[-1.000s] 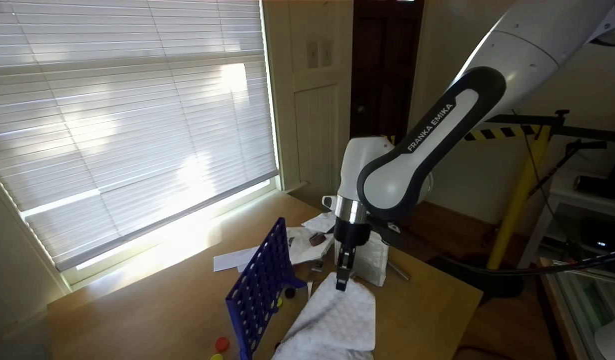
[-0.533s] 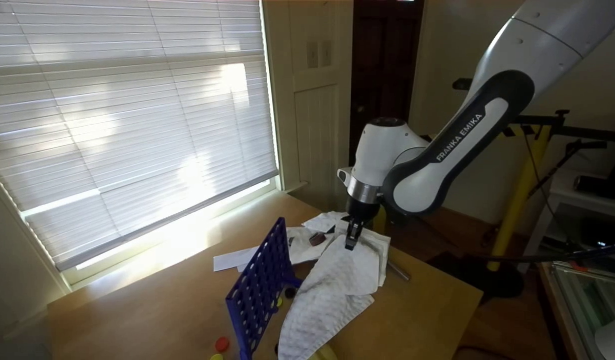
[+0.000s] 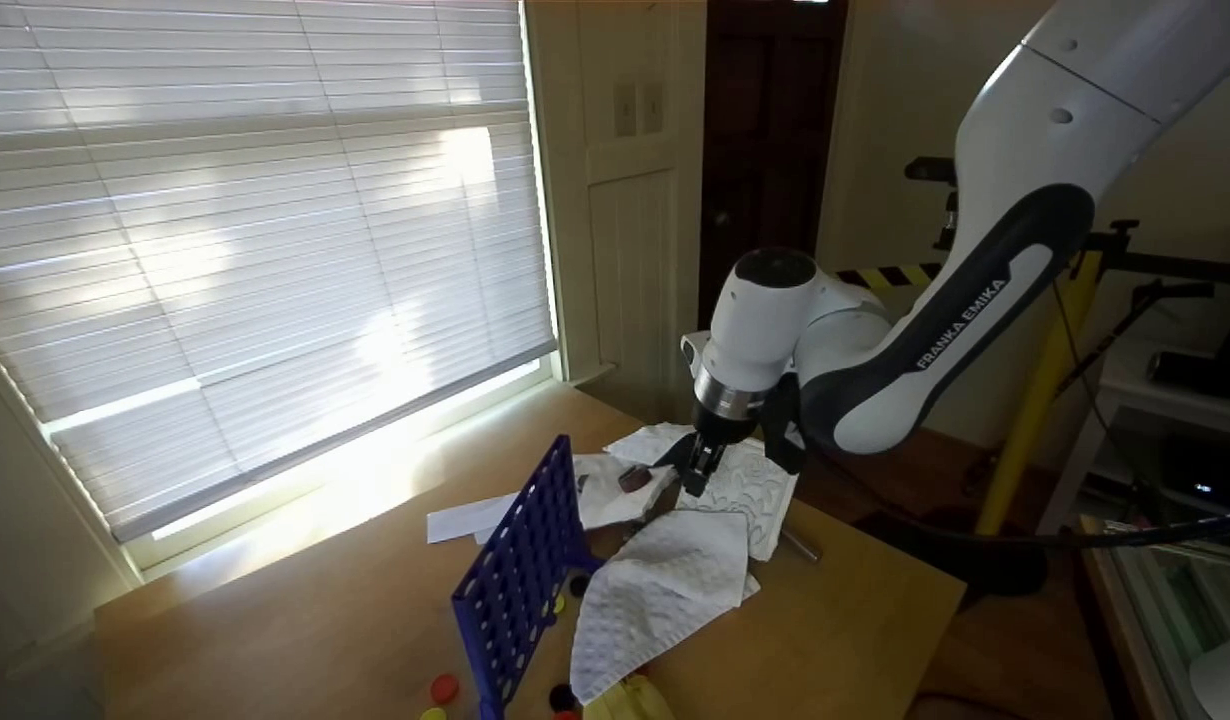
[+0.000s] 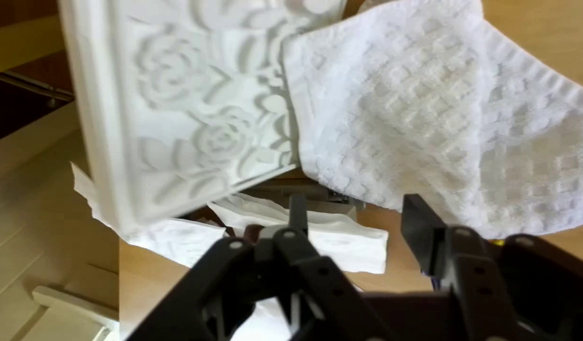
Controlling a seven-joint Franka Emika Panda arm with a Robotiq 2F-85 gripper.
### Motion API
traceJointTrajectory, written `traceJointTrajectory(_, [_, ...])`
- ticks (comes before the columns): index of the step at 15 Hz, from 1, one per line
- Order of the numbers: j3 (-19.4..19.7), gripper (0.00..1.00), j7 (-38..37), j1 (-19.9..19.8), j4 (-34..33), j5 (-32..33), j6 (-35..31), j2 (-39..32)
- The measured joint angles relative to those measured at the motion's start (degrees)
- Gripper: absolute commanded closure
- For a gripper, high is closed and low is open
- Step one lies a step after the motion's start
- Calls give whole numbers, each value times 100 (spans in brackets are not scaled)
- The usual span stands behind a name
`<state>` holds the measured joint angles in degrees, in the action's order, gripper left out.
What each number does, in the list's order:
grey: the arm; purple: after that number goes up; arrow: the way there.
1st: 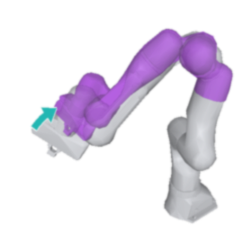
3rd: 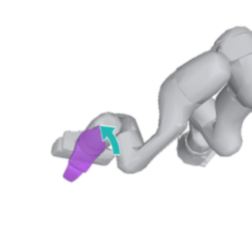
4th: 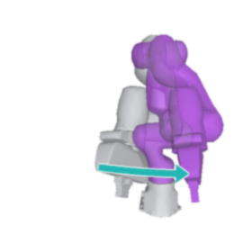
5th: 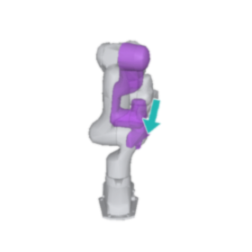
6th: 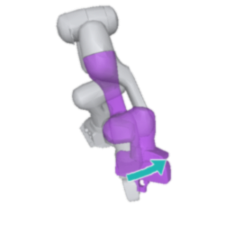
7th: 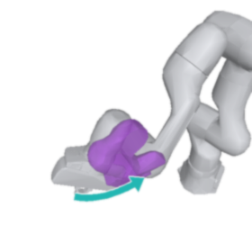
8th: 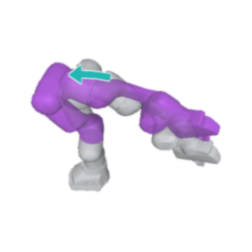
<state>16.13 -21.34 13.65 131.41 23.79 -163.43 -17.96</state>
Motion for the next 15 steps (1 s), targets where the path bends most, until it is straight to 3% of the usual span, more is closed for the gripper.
traceJointTrajectory(1, [-82,6,0,16,3,-5,-35,-3])
traceJointTrajectory(3, [-487,0,259,-114,44,-289,-75,-5])
traceJointTrajectory(7, [-1998,0,1847,-935,94,-1926,-56,-159])
traceJointTrajectory(9, [-2523,0,2449,-1287,73,-2478,43,-307])
traceJointTrajectory(15, [-2522,0,2976,-1433,-129,-2545,606,-746])
